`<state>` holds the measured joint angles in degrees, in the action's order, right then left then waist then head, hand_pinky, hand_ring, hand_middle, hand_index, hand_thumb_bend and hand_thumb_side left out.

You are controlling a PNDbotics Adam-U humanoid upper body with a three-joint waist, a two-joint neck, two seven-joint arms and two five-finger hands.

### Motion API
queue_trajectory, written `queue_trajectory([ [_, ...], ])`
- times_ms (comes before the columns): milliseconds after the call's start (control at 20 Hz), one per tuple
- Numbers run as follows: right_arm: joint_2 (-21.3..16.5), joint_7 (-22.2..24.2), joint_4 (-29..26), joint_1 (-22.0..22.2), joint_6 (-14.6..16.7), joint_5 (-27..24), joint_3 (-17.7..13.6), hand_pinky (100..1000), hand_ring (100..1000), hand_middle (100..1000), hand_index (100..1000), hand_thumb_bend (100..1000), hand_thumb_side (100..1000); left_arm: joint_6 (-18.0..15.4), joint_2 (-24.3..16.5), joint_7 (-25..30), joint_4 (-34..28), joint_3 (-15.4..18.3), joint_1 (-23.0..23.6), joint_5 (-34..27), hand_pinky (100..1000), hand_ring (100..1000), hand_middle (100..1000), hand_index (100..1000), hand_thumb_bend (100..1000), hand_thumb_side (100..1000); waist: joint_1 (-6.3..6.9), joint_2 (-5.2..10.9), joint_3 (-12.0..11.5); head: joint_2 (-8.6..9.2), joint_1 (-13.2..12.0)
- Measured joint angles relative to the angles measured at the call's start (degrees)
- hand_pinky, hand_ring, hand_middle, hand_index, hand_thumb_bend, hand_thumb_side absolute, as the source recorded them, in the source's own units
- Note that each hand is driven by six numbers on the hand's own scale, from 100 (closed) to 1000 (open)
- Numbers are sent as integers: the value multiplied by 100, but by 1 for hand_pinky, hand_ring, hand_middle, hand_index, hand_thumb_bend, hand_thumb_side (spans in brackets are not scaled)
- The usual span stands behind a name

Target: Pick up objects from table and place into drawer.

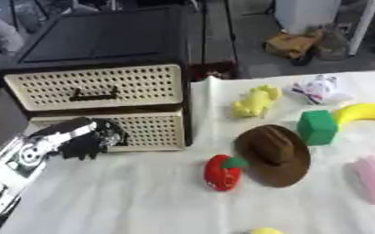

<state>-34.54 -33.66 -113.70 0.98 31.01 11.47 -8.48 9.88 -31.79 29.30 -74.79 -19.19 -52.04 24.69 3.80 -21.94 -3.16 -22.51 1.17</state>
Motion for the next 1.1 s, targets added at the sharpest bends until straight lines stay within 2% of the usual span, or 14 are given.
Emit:
queue_trajectory([
  [550,9,8,0,-5,-9,-9,0,742,965,582,784,251,1000,-82,181,-377,398,112,-172,-24,373,532,899,1000,100,1000,-2,-3,-3,16,-32],
  [650,10,9,0,-5,-9,-20,0,742,965,582,783,254,1000,-102,203,-403,440,126,-191,-22,373,525,838,1000,100,1000,-2,-3,-5,19,-38],
  [750,16,10,0,-4,-11,-25,0,742,965,582,783,255,1000,-112,204,-389,431,130,-190,-24,353,487,700,991,100,1000,-2,-3,-20,21,-40],
  [800,19,10,0,1,-12,-27,-1,742,966,582,783,255,1000,-119,204,-354,394,121,-179,-25,333,459,608,934,100,1000,-2,-2,-39,21,-40],
  [950,35,16,0,9,-17,-39,-2,743,967,582,783,256,1000,-89,150,-169,143,38,-84,-22,319,443,561,860,100,1000,-1,5,-90,17,-33],
  [1100,49,34,0,20,-36,-53,-2,743,967,582,783,254,1000,-25,54,87,-232,-46,-7,4,327,447,554,829,100,1000,3,37,-126,-5,-16],
])
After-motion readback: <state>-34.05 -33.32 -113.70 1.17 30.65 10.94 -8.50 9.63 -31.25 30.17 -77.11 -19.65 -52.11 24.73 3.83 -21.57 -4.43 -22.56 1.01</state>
